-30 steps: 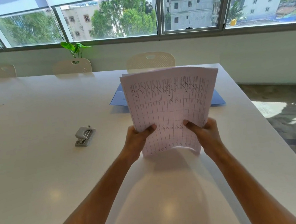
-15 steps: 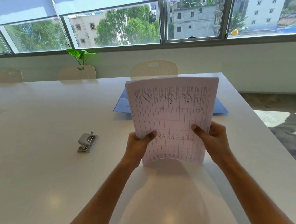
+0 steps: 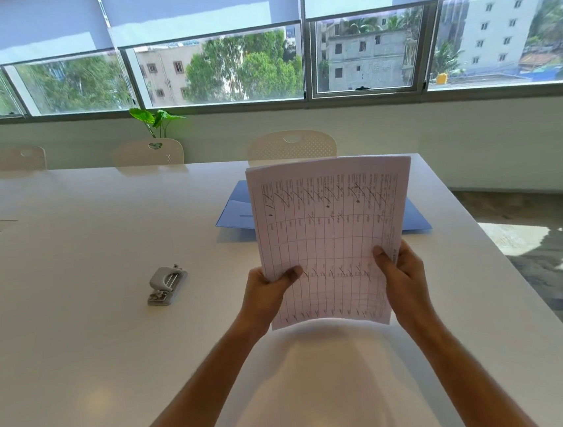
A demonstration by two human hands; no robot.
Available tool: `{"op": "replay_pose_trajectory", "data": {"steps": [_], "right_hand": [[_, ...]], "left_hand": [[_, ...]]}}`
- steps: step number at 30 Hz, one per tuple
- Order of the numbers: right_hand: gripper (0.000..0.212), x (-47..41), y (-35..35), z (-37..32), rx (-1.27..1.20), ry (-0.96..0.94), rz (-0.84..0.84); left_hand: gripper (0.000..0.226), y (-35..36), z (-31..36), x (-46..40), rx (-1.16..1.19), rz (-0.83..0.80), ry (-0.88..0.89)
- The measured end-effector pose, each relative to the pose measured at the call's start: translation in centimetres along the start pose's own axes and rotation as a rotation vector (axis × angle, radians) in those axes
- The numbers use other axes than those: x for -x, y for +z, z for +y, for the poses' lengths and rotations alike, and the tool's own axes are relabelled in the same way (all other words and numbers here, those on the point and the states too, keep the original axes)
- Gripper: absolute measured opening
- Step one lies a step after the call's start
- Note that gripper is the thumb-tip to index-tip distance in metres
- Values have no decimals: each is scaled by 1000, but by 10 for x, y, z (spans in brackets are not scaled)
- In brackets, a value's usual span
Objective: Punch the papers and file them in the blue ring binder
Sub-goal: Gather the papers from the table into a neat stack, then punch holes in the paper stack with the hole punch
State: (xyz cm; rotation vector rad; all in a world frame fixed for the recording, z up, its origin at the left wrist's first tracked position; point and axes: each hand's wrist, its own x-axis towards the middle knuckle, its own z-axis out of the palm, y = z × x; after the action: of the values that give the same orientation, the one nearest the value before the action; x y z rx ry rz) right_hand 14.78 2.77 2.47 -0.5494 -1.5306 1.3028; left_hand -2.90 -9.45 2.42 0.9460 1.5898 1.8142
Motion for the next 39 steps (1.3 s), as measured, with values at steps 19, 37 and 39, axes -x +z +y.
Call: {"op": "replay_pose_trajectory", "data": {"steps": [19,37,39], "right_hand": [[17,-7,-57,-17,379,353,44],[24,4,-82,24,899,543,82],[24,6,-83,25,914,564,74]], "left_hand": [[10,26,-9,-10,-231,28,-176],[15,48,-47,-16,-697,-120,-300],[20,47,-45,-16,-758,-132,-289]]}}
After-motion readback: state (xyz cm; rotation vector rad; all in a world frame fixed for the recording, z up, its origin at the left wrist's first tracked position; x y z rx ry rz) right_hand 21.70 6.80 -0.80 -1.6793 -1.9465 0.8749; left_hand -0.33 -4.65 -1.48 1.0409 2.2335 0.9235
